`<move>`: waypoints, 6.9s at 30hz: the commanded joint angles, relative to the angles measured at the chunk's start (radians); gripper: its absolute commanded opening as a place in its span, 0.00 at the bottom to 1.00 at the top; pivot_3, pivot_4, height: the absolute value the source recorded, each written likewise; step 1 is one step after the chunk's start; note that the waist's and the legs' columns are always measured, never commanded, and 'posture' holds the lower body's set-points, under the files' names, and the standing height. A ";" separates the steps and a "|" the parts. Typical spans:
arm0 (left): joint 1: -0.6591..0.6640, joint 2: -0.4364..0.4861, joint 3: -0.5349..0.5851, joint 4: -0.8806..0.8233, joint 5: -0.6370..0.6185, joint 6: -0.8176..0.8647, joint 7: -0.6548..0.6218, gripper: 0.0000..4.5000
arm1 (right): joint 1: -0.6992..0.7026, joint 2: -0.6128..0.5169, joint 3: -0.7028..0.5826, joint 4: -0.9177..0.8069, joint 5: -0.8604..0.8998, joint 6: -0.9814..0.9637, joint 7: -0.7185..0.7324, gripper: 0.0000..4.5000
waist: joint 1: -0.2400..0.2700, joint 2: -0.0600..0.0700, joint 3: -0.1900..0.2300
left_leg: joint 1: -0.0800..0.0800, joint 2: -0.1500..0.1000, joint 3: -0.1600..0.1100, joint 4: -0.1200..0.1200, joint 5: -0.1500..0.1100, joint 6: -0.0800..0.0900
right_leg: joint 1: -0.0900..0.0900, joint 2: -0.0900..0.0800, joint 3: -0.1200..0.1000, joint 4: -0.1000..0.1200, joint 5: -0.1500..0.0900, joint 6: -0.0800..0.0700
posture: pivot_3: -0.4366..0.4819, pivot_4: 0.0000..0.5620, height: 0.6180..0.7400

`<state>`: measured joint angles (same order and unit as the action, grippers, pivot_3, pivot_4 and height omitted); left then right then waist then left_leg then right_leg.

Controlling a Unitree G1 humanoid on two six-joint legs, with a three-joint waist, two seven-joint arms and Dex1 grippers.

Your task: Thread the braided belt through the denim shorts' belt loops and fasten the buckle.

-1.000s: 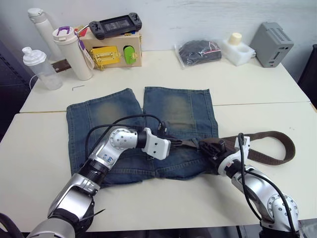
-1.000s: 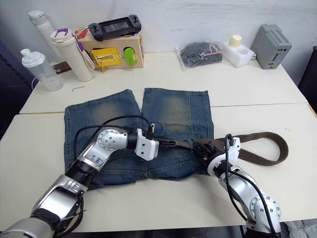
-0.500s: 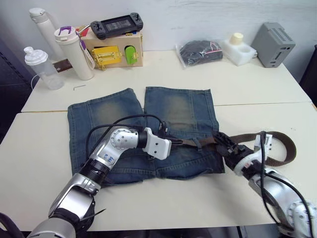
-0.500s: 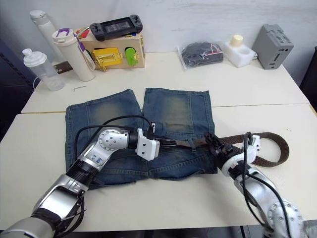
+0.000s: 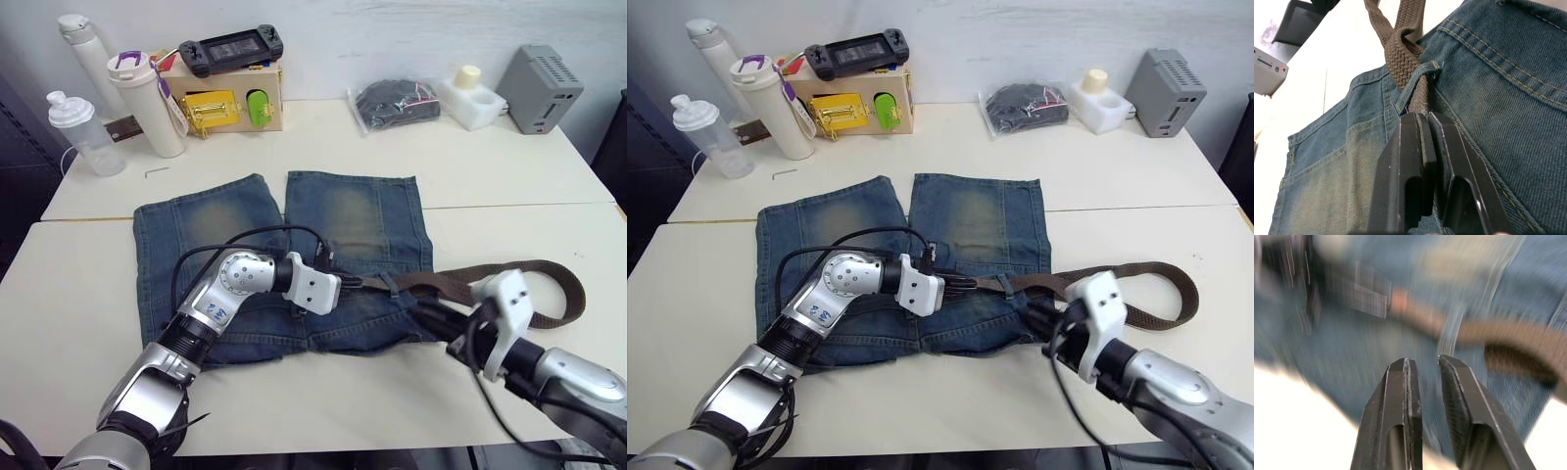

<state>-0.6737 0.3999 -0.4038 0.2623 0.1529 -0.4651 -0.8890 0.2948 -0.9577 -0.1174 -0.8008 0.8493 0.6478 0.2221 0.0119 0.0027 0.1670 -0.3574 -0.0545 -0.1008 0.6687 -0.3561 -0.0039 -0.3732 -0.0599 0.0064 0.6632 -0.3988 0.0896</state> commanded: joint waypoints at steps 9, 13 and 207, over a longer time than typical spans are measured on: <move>-0.004 -0.006 0.019 -0.094 -0.049 0.069 -0.026 0.00 | 0.099 -0.022 -0.004 -0.090 -0.391 -0.216 0.231 0.55 | 0.016 -0.002 0.001 | -0.001 -0.001 -0.001 0.005 0.000 0.000 | 0.000 -0.001 0.000 0.002 0.000 0.000 | 0.48 0.27 1.00; -0.009 -0.009 0.016 -0.095 -0.057 0.079 -0.036 0.00 | 0.091 -0.088 0.082 -0.056 -0.690 -0.399 0.276 0.97 | 0.015 -0.003 0.002 | -0.001 -0.001 -0.001 0.006 0.000 0.000 | 0.000 -0.001 0.000 0.003 0.000 0.001 | 0.48 0.27 1.00; 0.266 0.106 0.108 -0.320 -0.085 0.028 0.064 0.61 | -0.277 0.573 -0.052 0.355 0.401 0.215 -0.170 0.00 | 0.008 0.003 -0.001 | -0.010 -0.003 -0.003 0.013 -0.001 0.004 | -0.003 -0.002 0.000 -0.001 0.004 0.007 | 0.48 0.27 1.00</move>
<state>-0.3925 0.5135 -0.2881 -0.0583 0.0640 -0.4127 -0.8234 0.0048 -0.3898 -0.1742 -0.4274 1.2380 0.8508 0.0474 0.0196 0.0053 0.1664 -0.3675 -0.0571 -0.1042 0.6814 -0.3571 -0.0002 -0.3765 -0.0621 0.0064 0.6631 -0.3944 0.0961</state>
